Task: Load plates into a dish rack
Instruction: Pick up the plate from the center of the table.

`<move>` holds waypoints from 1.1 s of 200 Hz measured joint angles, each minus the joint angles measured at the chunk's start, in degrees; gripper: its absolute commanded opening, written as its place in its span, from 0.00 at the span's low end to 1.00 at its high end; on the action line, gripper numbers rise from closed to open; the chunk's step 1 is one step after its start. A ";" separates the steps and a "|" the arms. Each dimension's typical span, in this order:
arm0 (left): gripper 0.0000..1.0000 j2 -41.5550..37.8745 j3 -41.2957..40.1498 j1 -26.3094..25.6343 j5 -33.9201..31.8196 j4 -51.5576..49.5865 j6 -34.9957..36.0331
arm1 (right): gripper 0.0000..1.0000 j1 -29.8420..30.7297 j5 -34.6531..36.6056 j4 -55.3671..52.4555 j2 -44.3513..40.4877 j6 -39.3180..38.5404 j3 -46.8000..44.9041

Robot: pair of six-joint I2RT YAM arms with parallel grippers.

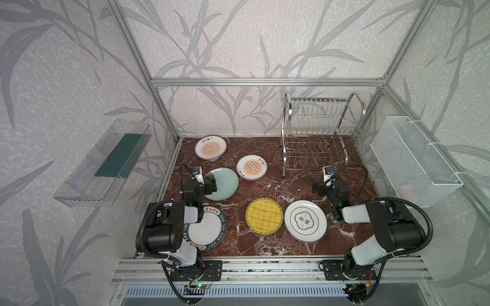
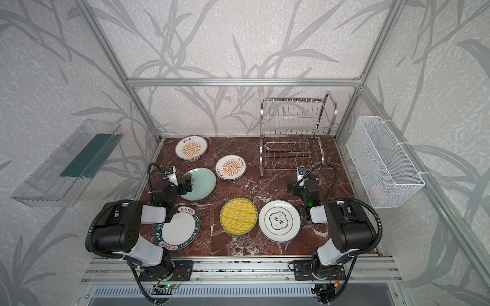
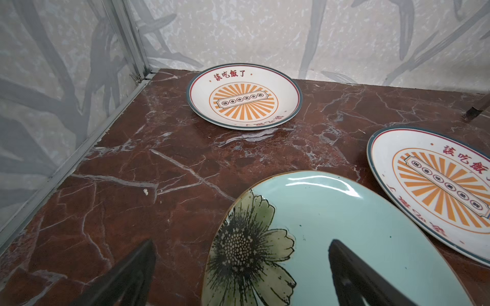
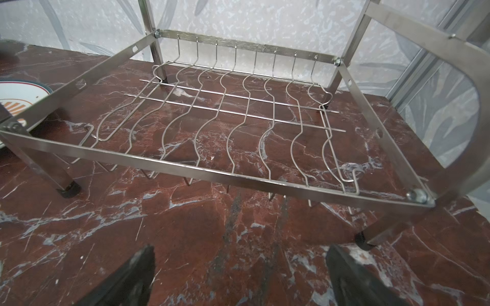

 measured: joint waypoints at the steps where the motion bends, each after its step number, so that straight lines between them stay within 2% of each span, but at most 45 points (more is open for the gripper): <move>1: 0.99 0.00 0.00 0.00 0.00 0.00 0.00 | 0.99 0.00 0.00 0.00 0.00 0.00 0.00; 220: 0.99 0.00 0.00 -0.20 -1.09 -0.13 0.00 | 0.99 0.00 0.00 0.00 0.00 0.00 0.00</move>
